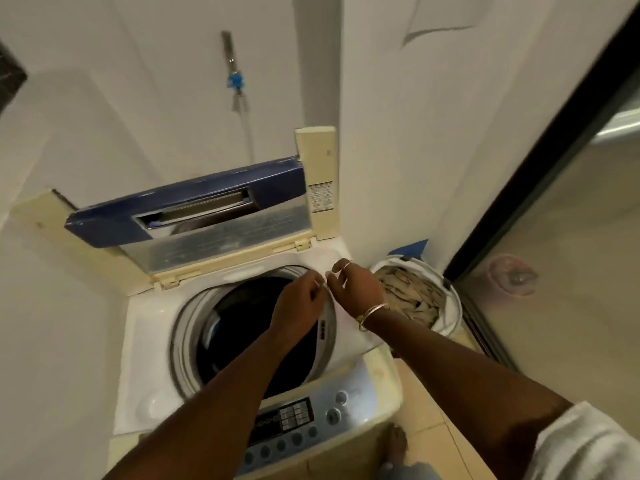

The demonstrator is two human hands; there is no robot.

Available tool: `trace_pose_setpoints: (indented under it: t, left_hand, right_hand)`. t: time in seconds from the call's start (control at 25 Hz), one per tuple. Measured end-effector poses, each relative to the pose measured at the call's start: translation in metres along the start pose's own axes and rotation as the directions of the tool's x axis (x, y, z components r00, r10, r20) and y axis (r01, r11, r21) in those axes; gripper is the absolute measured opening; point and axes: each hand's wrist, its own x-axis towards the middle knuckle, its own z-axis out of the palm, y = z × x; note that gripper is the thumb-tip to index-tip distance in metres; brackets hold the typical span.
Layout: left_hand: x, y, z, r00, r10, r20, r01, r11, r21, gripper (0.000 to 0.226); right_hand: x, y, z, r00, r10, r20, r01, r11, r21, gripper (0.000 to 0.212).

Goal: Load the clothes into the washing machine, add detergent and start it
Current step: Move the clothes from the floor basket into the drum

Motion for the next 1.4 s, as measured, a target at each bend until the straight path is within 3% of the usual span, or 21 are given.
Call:
trace_pose_setpoints:
  t: [0.16, 0.28, 0.52, 0.68, 0.76, 0.88, 1.0, 1.2, 1.4]
  left_hand:
    - [0.046, 0.061, 0.055, 0.995, 0.085, 0.048, -0.083, 0.995, -0.047, 0.010]
    - [0.082, 0.083, 0.104, 0.989, 0.070, 0.133, -0.065, 0.997, -0.045, 0.008]
    - [0.162, 0.099, 0.220, 0.950, -0.019, 0.311, 0.014, 1.000, 0.016, 0.020]
    - [0.185, 0.096, 0.276, 0.854, -0.180, 0.488, 0.187, 0.982, 0.035, 0.054]
    - [0.192, 0.093, 0.299, 0.835, -0.239, 0.496, 0.251, 0.967, 0.043, 0.059]
    - [0.199, 0.076, 0.328, 0.827, -0.268, 0.495, 0.267, 0.961, 0.075, 0.044]
    - [0.210, 0.053, 0.363, 0.782, -0.322, 0.533, 0.318, 0.943, 0.103, 0.046]
    - [0.221, 0.003, 0.437, 0.699, -0.392, 0.598, 0.398, 0.908, 0.131, 0.045]
    - [0.229, -0.065, 0.512, 0.696, -0.398, 0.598, 0.397, 0.907, 0.141, 0.051]
  right_hand:
    - [0.020, 0.071, -0.043, 0.992, 0.121, -0.046, -0.122, 0.992, -0.015, 0.024]
    - [0.040, 0.135, -0.057, 0.992, 0.117, -0.039, -0.120, 0.989, -0.084, 0.021]
    - [0.095, 0.266, -0.073, 0.957, 0.215, 0.194, -0.194, 0.973, -0.122, 0.039]
    - [0.122, 0.325, -0.083, 0.925, 0.188, 0.330, -0.162, 0.981, -0.106, 0.043]
    - [0.136, 0.350, -0.084, 0.891, 0.223, 0.396, -0.172, 0.972, -0.162, 0.047]
    - [0.151, 0.380, -0.068, 0.845, 0.240, 0.477, -0.164, 0.967, -0.196, 0.055]
    - [0.158, 0.405, -0.038, 0.821, 0.242, 0.517, -0.144, 0.964, -0.223, 0.066]
    - [0.169, 0.451, 0.022, 0.787, 0.297, 0.540, -0.184, 0.949, -0.255, 0.060]
    - [0.187, 0.510, 0.101, 0.759, 0.304, 0.575, -0.186, 0.949, -0.255, 0.072]
